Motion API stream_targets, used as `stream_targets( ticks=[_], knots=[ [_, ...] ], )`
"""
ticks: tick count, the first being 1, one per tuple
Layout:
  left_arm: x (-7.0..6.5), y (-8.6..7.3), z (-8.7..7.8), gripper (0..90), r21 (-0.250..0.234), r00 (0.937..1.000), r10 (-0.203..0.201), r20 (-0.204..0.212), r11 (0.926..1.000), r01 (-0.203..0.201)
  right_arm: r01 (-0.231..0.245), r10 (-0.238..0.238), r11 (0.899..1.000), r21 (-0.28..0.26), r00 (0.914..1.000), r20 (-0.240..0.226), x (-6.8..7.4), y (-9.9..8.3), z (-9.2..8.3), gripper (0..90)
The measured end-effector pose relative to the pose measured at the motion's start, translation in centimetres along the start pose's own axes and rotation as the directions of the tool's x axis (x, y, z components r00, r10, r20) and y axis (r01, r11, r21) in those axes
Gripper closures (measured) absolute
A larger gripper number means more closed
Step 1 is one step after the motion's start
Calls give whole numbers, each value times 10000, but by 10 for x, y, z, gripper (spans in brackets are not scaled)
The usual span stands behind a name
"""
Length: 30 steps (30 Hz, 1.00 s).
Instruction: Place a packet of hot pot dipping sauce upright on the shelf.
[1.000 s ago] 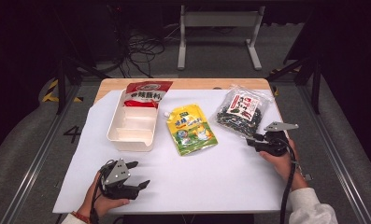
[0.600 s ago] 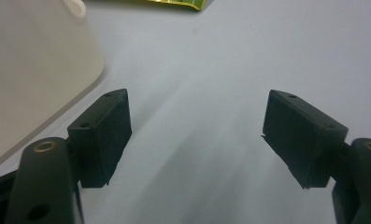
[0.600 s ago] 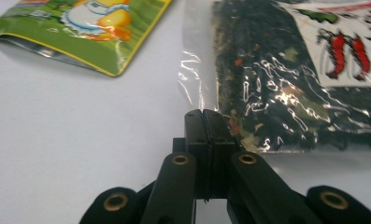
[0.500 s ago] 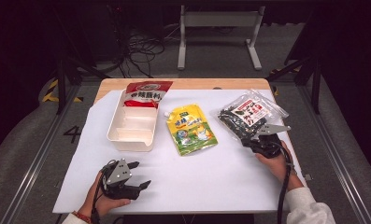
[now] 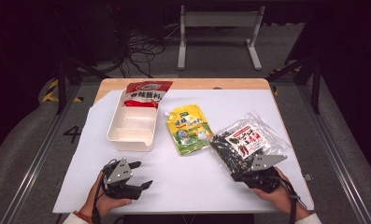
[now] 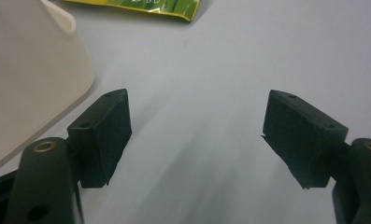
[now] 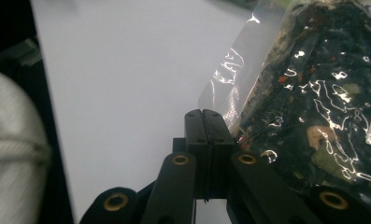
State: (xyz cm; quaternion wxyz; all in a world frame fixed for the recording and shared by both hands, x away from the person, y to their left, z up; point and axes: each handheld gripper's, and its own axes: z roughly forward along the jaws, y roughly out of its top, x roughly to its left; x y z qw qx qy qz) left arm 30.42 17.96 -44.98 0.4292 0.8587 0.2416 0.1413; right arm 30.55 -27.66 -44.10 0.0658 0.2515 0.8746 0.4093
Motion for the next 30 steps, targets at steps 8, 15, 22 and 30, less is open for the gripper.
stream_targets(
  ticks=[8, 15, 22, 30],
  knots=[
    [-1, 23, 21, 220, -89, 9939, 77, 1098, 9999, -68, -227, 229, 9996, 161, 9996, -154, 14, -18, -19, 860],
    [-9, 45, 48, 207, 125, 9785, 363, 2029, 9991, -396, -2501, 2690, 9622, -1076, 9339, 2353, -10, -29, -50, 685],
    [-9, 65, 73, 193, 140, 9616, 223, 2734, 9995, -272, -3786, 4033, 9149, -1400, 8427, 3567, -35, -37, -47, 581],
    [-9, 85, 102, 173, 389, 9404, 5, 3402, 9991, -146, -3860, 3950, 9182, -896, 8745, 2814, -54, -26, -23, 647]
  ],
)
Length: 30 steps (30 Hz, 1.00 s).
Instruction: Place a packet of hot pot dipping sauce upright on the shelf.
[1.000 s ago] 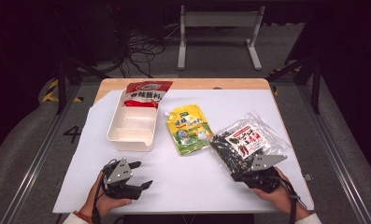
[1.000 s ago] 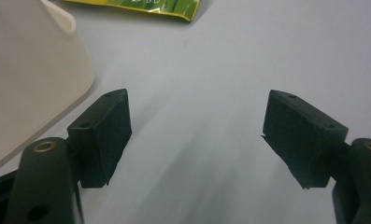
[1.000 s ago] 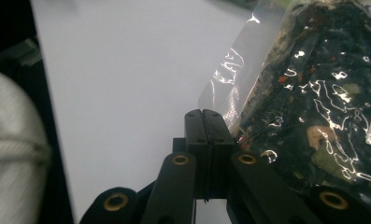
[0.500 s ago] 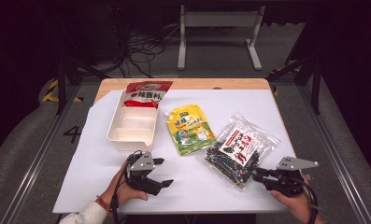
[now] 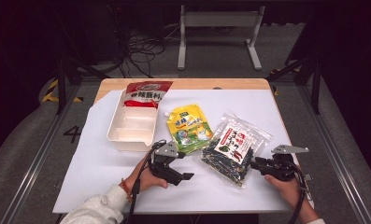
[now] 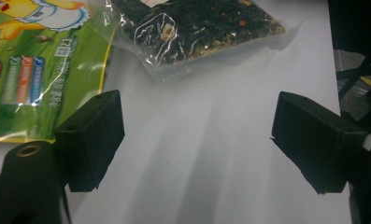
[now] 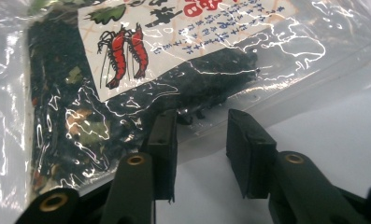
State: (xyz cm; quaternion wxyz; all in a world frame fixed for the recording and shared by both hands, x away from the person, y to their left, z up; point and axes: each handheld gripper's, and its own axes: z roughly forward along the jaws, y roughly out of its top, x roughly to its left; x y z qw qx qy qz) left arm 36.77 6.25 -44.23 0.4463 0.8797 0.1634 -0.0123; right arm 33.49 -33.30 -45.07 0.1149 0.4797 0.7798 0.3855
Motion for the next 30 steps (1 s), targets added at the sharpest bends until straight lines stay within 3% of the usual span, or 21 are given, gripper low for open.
stream_targets(
  ticks=[3, 6, 10, 16, 17, 22, 25, 28, 30],
  knots=[
    [3, 3, 7, 166, 88, 9997, -213, 87, 9997, 213, 272, -268, 9993, 251, 9995, -153, -1, 9, 6, 665],
    [7, 5, 11, 151, 116, 9987, -439, 248, 9990, 436, 696, -691, 9974, 173, 9971, -325, 0, 15, 16, 724],
    [14, 7, 18, 116, 210, 9932, -923, 711, 9956, 911, 1293, -1283, 9916, 98, 9891, -719, 4, 21, 25, 823],
    [25, 11, 22, 72, 134, 9789, -1628, 1233, 9866, 1624, 1868, -1859, 9824, 2, 9773, -1012, 9, 26, 34, 858],
    [25, 11, 22, 84, 134, 9789, -1628, 1233, 9866, 1624, 1868, -1859, 9824, 2, 9773, -1012, 9, 26, 34, 858],
    [45, 18, 24, 96, 215, 9632, -2434, 1139, 9699, 2425, 2266, -2265, 9739, -115, 9683, -1057, 10, 28, 37, 857],
    [50, 25, 33, 104, 261, 9562, -2470, 1569, 9689, 2460, 2634, -2637, 9645, -165, 9599, -950, 14, 29, 40, 865],
    [52, 31, 36, 104, 192, 9588, -2347, 1601, 9719, 2347, 2719, -2725, 9621, -193, 9575, -943, 15, 30, 41, 865],
    [56, 36, 39, 113, 80, 9560, -2529, 1489, 9670, 2546, 2819, -2830, 9591, -248, 9544, -956, 16, 31, 43, 866]
  ],
)
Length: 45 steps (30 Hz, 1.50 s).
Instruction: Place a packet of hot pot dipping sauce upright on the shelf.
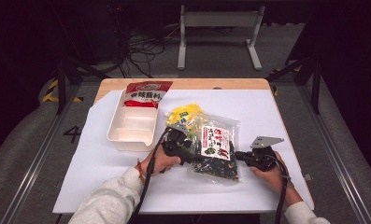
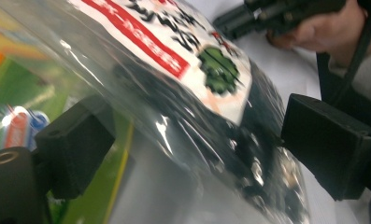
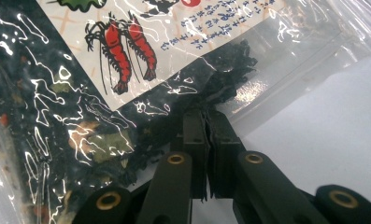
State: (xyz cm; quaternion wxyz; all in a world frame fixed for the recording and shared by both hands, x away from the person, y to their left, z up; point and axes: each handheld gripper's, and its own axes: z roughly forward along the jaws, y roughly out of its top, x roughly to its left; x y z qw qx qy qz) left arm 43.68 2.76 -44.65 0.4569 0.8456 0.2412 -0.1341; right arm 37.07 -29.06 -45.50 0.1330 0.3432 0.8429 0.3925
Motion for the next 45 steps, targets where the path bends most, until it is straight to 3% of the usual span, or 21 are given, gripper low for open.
stream_targets(
  ticks=[3, 8, 10, 14, 18, 20, 22, 24, 26, 28, 30, 31, 33, 35, 36, 38, 39, 40, 43, 45],
  knots=[
    [3, 3, 3, 170, -131, 9998, -212, 53, 9997, 213, 235, -234, 9997, -58, 9997, 55, 3, 1, 2, 865],
    [3, 0, -4, 416, -708, 9997, -156, 161, 9973, 167, 334, -330, 9993, -195, 9993, 197, 5, 0, 1, 842],
    [1, -1, -11, 547, -862, 9997, 75, 250, 9963, -53, 282, -276, 9990, -348, 9995, 172, 5, -1, -1, 818],
    [-12, -6, -20, 602, -986, 9960, 898, 25, 9911, -891, 63, -47, 9977, -682, 9997, 237, 7, -5, -7, 776],
    [-29, -11, -27, 631, -1165, 9792, 2012, -253, 9723, -2028, -592, 614, 9947, -843, 9979, 230, 2, -10, -14, 715],
    [-36, -11, -29, 677, -1376, 9662, 2574, -107, 9567, -2564, -709, 707, 9936, -876, 9975, -61, 2, -10, -13, 692],
    [-42, -10, -28, 688, -1297, 9575, 2868, -319, 9487, -2885, -592, 564, 9947, -839, 9978, -358, 7, -7, -10, 698],
    [-47, -9, -28, 660, -1194, 9526, 2954, -728, 9457, -3024, -273, 218, 9944, -1018, 9983, -548, 15, -3, -9, 778],
    [-46, -9, -28, 599, -1210, 9531, 2942, -709, 9459, -3010, 61, -103, 9946, -1035, 9991, -404, 21, 3, -13, 782],
    [-47, -9, -29, 581, -1268, 9518, 3011, -581, 9435, -3062, 44, -79, 9927, -1206, 9996, -289, 24, 6, -17, 806],
    [-49, -7, -28, 494, -1338, 9499, 3068, -603, 9405, -3123, 35, -65, 9914, -1305, 9997, -224, 26, 9, -19, 808],
    [-50, -6, -28, 451, -1357, 9527, 2995, -513, 9430, -3038, 53, -81, 9917, -1284, 9997, -211, 27, 10, -19, 810],
    [-50, -3, -28, 372, -1511, 9524, 2991, -588, 9404, -3047, 142, -180, 9908, -1345, 9995, -270, 30, 13, -19, 811],
    [-48, 0, -31, 305, -2087, 9629, 2661, -451, 9401, -2696, 277, -319, 9899, -1393, 9991, -280, 34, 16, -19, 810],
    [-48, 1, -31, 276, -2163, 9649, 2597, -380, 9406, -2617, 317, -373, 9885, -1476, 9987, -353, 36, 18, -19, 814],
    [-47, 3, -32, 307, -2192, 9652, 2578, -435, 9401, -2609, 391, -456, 9867, -1575, 9982, -381, 39, 21, -21, 814],
    [-47, 3, -33, 434, -2223, 9639, 2624, -461, 9380, -2660, 357, -436, 9852, -1679, 9981, -437, 40, 22, -22, 815],
    [-46, 2, -34, 434, -2267, 9625, 2674, -452, 9356, -2705, 357, -436, 9852, -1679, 9981, -437, 40, 22, -22, 815],
    [-41, 0, -42, 655, -2631, 9645, 2633, 183, 9320, -2494, 342, -410, 9856, -1654, 9984, -380, 39, 21, -23, 814],
    [-42, -1, -46, 735, -2730, 9632, 2668, 315, 9294, -2485, 284, -340, 9853, -1683, 9989, -308, 37, 21, -24, 812]
  ],
)
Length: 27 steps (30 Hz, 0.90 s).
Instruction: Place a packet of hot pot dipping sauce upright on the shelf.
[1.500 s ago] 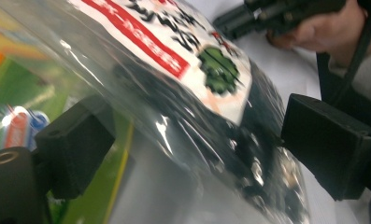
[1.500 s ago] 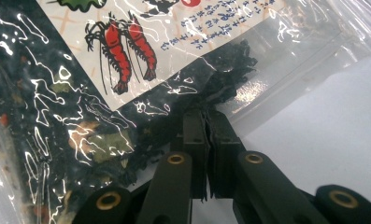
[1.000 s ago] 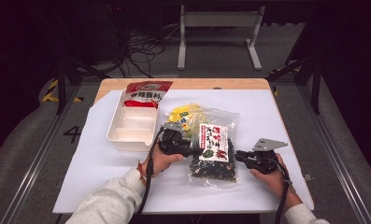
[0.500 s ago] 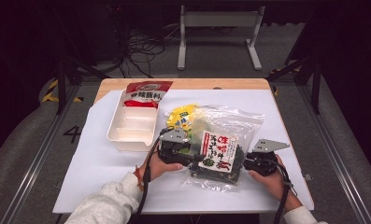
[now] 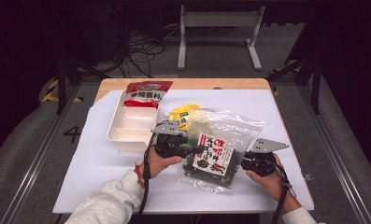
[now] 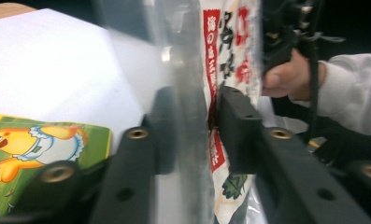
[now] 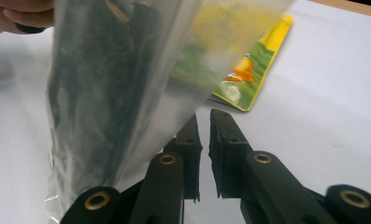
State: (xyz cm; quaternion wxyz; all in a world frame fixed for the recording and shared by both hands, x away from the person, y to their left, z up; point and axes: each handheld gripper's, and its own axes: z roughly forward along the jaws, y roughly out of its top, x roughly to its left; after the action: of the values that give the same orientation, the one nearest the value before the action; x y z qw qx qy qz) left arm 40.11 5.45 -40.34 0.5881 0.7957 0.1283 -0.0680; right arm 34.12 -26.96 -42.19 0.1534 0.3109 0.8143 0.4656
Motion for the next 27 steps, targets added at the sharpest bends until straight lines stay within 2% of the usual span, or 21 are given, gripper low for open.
stream_targets(
  ticks=[3, 8, 10, 11, 16, 20, 24, 27],
  knots=[
    [-3, 2, -7, 797, -353, 9993, 78, 366, 9994, -65, -78, 80, 9999, -132, 9999, 143, -2, 1, -4, 790],
    [-13, 7, -13, 804, -475, 9979, 499, 415, 9977, -479, -197, 198, 9998, -36, 9997, 158, -5, -3, -9, 724],
    [-16, 11, -17, 804, -582, 9977, 665, 145, 9962, -656, -101, 99, 9999, 123, 9998, 179, -4, -6, -11, 718],
    [-16, 11, -17, 804, -582, 9977, 665, 145, 9962, -656, -101, 99, 9999, 123, 9998, 179, -4, -6, -11, 718],
    [-17, 21, -43, 803, -1110, 9940, 883, -639, 9893, -950, 60, -67, 9998, 203, 9993, 360, -2, -8, -17, 685],
    [-20, 27, -62, 803, -1309, 9858, 1144, -1229, 9828, -1303, 85, -98, 9996, 264, 9988, 488, -1, -11, -22, 641],
    [-23, 32, -78, 803, -1524, 9778, 1293, -1651, 9761, -1548, 228, -252, 9991, 351, 9974, 677, 3, -11, -26, 584],
    [-23, 33, -86, 803, -1598, 9730, 1370, -1860, 9728, -1675, 358, -381, 9987, 365, 9972, 650, 7, -10, -29, 531]
  ],
)
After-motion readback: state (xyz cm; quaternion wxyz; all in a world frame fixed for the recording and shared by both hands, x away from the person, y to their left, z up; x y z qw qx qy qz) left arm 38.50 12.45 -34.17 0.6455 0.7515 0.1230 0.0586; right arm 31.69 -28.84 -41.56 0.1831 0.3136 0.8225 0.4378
